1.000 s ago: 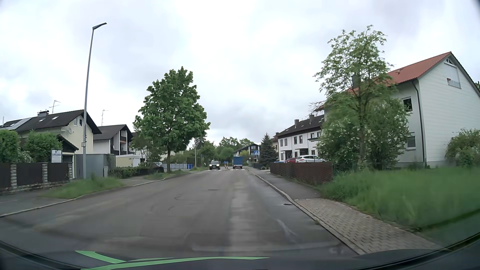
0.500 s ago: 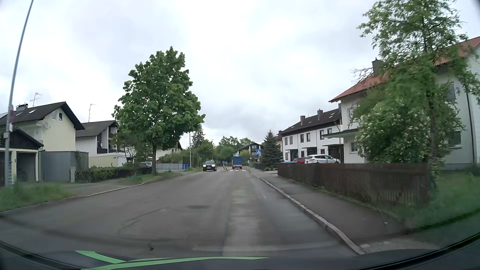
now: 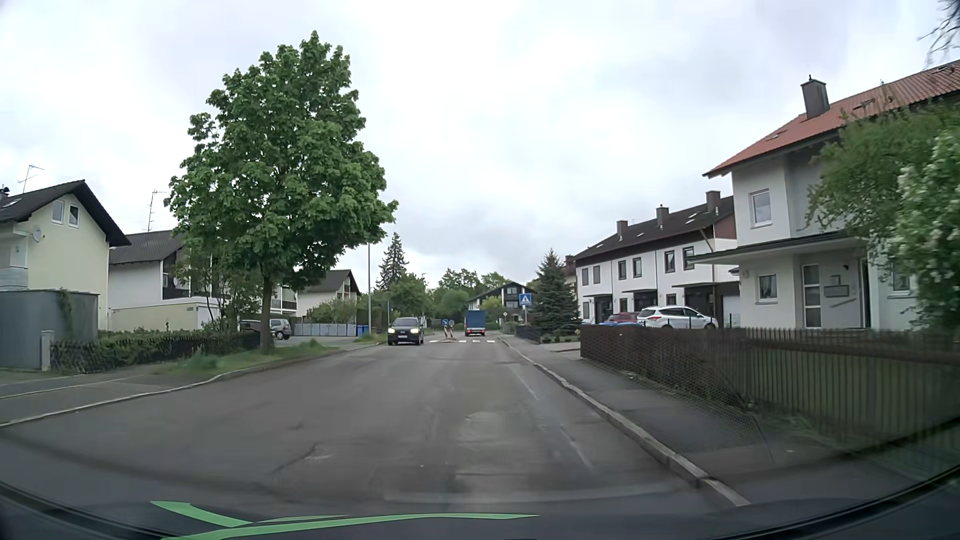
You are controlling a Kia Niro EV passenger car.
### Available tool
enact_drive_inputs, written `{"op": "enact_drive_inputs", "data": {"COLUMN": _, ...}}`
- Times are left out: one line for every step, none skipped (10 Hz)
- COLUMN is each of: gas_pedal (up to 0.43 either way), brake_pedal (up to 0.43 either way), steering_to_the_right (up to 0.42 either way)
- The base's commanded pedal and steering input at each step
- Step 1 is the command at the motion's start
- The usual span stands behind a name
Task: Follow the waypoints while adhering to traffic rules and regulations
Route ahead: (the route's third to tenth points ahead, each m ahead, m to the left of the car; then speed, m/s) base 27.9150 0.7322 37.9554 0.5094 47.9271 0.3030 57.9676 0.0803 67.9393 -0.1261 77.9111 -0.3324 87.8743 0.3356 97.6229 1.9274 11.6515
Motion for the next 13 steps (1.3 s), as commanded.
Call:
{"op": "enact_drive_inputs", "data": {"gas_pedal": 0.087, "brake_pedal": 0.000, "steering_to_the_right": -0.005}}
{"op": "enact_drive_inputs", "data": {"gas_pedal": 0.087, "brake_pedal": 0.000, "steering_to_the_right": -0.005}}
{"op": "enact_drive_inputs", "data": {"gas_pedal": 0.079, "brake_pedal": 0.000, "steering_to_the_right": -0.005}}
{"op": "enact_drive_inputs", "data": {"gas_pedal": 0.059, "brake_pedal": 0.000, "steering_to_the_right": -0.004}}
{"op": "enact_drive_inputs", "data": {"gas_pedal": 0.059, "brake_pedal": 0.000, "steering_to_the_right": -0.003}}
{"op": "enact_drive_inputs", "data": {"gas_pedal": 0.039, "brake_pedal": 0.000, "steering_to_the_right": -0.002}}
{"op": "enact_drive_inputs", "data": {"gas_pedal": 0.000, "brake_pedal": 0.000, "steering_to_the_right": -0.002}}
{"op": "enact_drive_inputs", "data": {"gas_pedal": 0.000, "brake_pedal": 0.000, "steering_to_the_right": 0.000}}
{"op": "enact_drive_inputs", "data": {"gas_pedal": 0.000, "brake_pedal": 0.000, "steering_to_the_right": 0.001}}
{"op": "enact_drive_inputs", "data": {"gas_pedal": 0.000, "brake_pedal": 0.000, "steering_to_the_right": 0.001}}
{"op": "enact_drive_inputs", "data": {"gas_pedal": 0.000, "brake_pedal": 0.000, "steering_to_the_right": 0.001}}
{"op": "enact_drive_inputs", "data": {"gas_pedal": 0.000, "brake_pedal": 0.000, "steering_to_the_right": 0.001}}
{"op": "enact_drive_inputs", "data": {"gas_pedal": 0.000, "brake_pedal": 0.000, "steering_to_the_right": 0.001}}
